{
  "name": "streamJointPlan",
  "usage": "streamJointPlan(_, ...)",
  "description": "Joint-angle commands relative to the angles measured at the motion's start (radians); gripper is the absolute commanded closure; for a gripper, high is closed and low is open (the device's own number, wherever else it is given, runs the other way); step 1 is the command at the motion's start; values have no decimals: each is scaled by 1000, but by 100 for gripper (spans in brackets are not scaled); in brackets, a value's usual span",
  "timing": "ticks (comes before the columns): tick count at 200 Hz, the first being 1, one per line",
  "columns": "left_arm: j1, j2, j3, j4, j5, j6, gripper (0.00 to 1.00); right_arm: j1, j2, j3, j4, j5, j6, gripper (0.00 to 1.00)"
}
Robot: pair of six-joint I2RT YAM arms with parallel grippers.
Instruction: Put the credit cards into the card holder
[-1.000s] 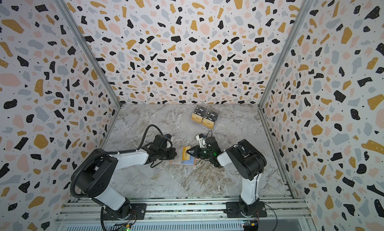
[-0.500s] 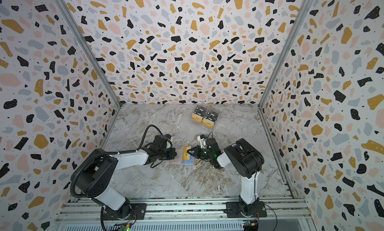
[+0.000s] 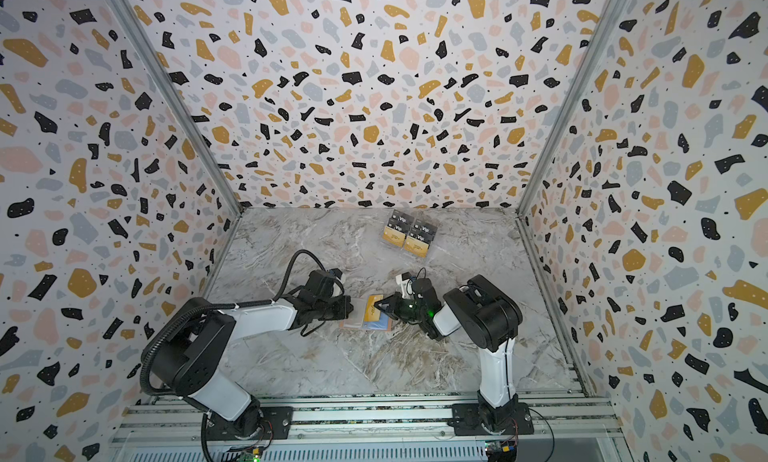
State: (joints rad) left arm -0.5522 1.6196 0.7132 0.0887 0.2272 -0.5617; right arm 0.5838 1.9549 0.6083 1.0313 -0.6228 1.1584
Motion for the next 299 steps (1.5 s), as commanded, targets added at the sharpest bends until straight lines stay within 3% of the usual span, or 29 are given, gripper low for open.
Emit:
streamJointPlan(1,-5,-17,-21,-1,1,1,100,6,10,-5,46,-15,32,100)
streamJointPlan(170,-5,-30,-26,1,0,3,100,40,27,3,30,-4,49,100)
streamJointPlan(299,-1,-30,-34,11,7,3,100,54,55,-68,197,25,198,100)
